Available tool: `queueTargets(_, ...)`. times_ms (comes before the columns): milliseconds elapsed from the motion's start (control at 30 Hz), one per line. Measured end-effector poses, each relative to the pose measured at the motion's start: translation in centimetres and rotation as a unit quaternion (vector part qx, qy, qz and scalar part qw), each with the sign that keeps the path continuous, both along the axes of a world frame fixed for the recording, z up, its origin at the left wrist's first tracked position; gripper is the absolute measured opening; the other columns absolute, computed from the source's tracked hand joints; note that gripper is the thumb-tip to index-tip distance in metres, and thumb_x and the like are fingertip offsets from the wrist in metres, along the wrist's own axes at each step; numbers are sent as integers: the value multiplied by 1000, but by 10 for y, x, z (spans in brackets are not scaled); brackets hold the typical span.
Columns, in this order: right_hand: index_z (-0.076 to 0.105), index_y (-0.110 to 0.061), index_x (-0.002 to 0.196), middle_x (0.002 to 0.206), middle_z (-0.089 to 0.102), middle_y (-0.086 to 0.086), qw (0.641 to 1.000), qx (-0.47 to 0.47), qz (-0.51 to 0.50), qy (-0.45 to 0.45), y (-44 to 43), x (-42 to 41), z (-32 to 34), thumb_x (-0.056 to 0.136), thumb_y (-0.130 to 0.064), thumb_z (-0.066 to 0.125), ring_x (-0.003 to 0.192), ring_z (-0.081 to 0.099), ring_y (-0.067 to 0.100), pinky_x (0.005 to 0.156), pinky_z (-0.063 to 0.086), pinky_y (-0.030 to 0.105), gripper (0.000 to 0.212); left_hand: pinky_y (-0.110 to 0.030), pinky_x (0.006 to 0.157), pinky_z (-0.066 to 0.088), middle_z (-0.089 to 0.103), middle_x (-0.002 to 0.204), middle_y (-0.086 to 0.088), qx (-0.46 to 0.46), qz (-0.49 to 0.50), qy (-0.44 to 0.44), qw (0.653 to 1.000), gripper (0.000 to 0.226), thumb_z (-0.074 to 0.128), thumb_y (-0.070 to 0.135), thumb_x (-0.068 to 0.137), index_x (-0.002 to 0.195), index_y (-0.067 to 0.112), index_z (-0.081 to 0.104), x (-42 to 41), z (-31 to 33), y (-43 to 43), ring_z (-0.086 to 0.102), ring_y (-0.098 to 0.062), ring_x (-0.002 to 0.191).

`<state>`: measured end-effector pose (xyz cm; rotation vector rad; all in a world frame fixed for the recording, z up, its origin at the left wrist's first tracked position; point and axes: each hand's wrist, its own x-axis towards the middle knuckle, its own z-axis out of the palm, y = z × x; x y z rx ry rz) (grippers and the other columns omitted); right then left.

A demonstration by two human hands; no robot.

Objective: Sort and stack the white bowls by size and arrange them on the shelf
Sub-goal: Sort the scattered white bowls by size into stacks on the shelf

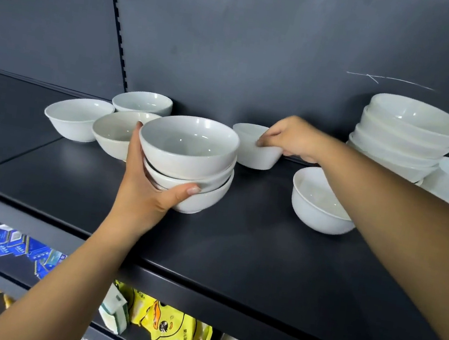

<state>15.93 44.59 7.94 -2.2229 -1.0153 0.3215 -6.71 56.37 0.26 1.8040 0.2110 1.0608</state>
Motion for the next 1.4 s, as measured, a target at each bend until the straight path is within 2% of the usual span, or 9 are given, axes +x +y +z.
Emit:
queueTargets(133, 65, -22, 72, 94, 61, 3, 993, 70, -50, 76, -25, -6, 21, 79, -19, 71, 93, 52, 19, 82, 44, 36, 10, -10, 102, 32, 36, 141, 2, 8, 15, -1, 1000, 117, 75, 45, 48, 142, 8, 16, 11, 3, -7, 37, 2, 126)
queueTargets(267, 64, -21, 75, 83, 63, -3, 981, 163, -86, 55, -59, -26, 49, 79, -17, 70, 83, 57, 12, 82, 45, 32, 8, -6, 98, 32, 37, 134, 3, 18, 30, 1, 999, 115, 75, 47, 47, 138, 7, 18, 33, 7, -13, 41, 8, 117)
queueTargets(433, 66, -25, 70, 69, 64, -11, 962, 252, -102, 40, -95, -54, 75, 78, -16, 71, 76, 58, 6, 85, 47, 32, 13, -32, 112, 28, 29, 145, -7, 16, 51, 32, 998, 127, 90, 31, 51, 145, 6, 9, 71, 9, -13, 32, -16, 133)
queueTargets(567, 65, -24, 69, 74, 64, -8, 967, 232, -104, 22, -115, -77, 74, 75, -15, 73, 80, 58, 9, 90, 49, 37, 14, -28, 111, 27, 29, 146, -4, 12, 33, 52, 998, 115, 86, 20, 61, 146, 8, 9, 97, 12, -7, 32, -13, 131)
queueTargets(833, 72, -26, 54, 62, 68, -17, 957, 261, -119, 28, -156, -95, 64, 73, -10, 73, 65, 62, -3, 74, 54, 22, 25, -41, 117, 14, 16, 153, -14, -8, 72, 96, 993, 126, 85, 42, 58, 148, 8, 3, 118, 13, -6, 16, -27, 141)
queueTargets(1000, 72, -21, 53, 59, 69, -11, 947, 287, -129, 70, -177, -103, 60, 59, -14, 72, 60, 64, 0, 63, 56, 16, 9, -22, 110, 1, 1, 156, -14, 44, 109, 44, 992, 115, 74, 50, 65, 148, 10, 5, 87, 41, -36, 0, -22, 144)
queueTargets(1133, 73, -22, 56, 64, 70, -9, 952, 262, -142, 74, -185, -107, 59, 45, -26, 72, 68, 63, 4, 75, 55, 26, 11, 5, 93, 24, 41, 142, 2, -14, -70, 7, 997, 73, 66, 42, 81, 139, 11, 36, 68, 69, -82, 35, 2, 127)
queueTargets(1267, 75, -23, 61, 67, 71, -7, 953, 273, -105, 74, -197, -121, 57, 44, -27, 72, 68, 65, 1, 68, 53, 16, 18, -6, 72, 46, 70, 98, 19, -11, -374, 96, 923, 49, 73, 37, 66, 109, 19, 59, 70, 90, -122, 62, 5, 94)
queueTargets(1400, 75, -22, 63, 68, 71, -11, 955, 275, -101, 39, -220, -129, 53, 47, -26, 71, 71, 65, -1, 69, 50, 13, 17, -9, 69, 48, 72, 94, 18, -56, -419, 97, 901, 40, 74, 28, 61, 99, 26, 62, 80, 92, -144, 65, 3, 92)
